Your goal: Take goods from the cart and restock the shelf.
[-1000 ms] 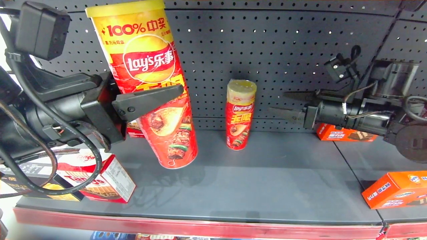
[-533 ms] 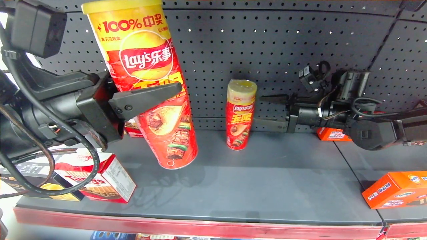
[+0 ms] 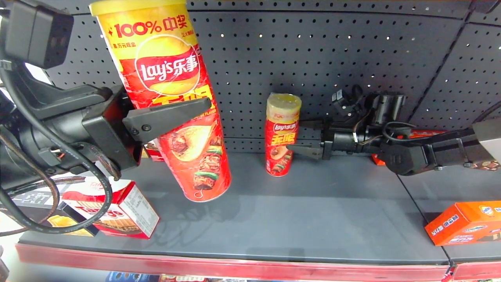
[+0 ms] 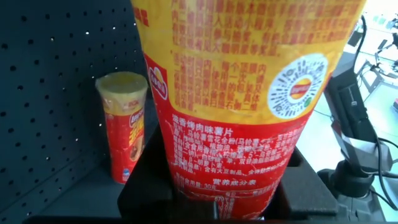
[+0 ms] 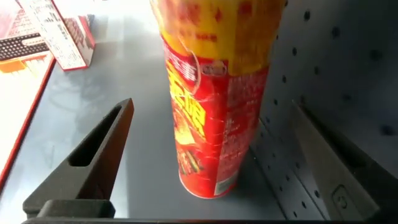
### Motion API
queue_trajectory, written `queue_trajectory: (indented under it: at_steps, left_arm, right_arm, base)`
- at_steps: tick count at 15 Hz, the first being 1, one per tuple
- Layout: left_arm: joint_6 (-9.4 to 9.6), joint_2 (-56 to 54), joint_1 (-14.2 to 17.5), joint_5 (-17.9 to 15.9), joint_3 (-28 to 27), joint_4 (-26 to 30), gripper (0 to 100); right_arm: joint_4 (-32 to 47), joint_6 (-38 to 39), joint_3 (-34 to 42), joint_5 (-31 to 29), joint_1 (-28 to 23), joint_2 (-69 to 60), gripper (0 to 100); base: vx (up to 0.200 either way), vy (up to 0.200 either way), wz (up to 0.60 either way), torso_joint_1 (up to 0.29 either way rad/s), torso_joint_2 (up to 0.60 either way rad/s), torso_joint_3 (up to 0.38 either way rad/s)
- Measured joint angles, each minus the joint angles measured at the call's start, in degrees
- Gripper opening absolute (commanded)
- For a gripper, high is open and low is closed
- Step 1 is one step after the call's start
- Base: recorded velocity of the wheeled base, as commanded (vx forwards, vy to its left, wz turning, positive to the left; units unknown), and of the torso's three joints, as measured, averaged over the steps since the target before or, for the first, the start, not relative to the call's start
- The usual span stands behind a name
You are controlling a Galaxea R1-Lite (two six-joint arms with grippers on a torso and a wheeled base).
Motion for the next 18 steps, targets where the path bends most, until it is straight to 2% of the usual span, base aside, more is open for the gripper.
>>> queue_trajectory:
  at_steps: [11, 16, 17, 18]
  left_arm:
    - [-0.05, 0.00, 0.11, 0.20, 0.11, 0.04, 0]
    - [-0.02, -0.02, 0.09, 0.33, 0.49, -0.02, 0]
    - [-0.02, -0.02, 0.09, 0.35, 0.82, 0.00, 0]
    - [-0.02, -0.09, 0.04, 0.35, 1.16, 0.00, 0]
  right_arm:
    - [-0.77, 0.68, -5.77, -0.61, 3.28, 8.22, 100]
    - [-0.82, 0.83, -8.07, -2.93, 3.93, 10.85, 100]
    - [-1.62, 1.68, -9.01, -2.93, 4.28, 11.70, 0]
    - [-3.25, 2.85, -9.65, -3.12, 4.69, 12.40, 0]
  base:
    - [0.000, 0.000, 0.00, 0.000, 0.00, 0.000]
    - [0.000, 0.000, 0.00, 0.000, 0.00, 0.000]
    - [0.000, 0.000, 0.00, 0.000, 0.00, 0.000]
    - [0.000, 0.000, 0.00, 0.000, 0.00, 0.000]
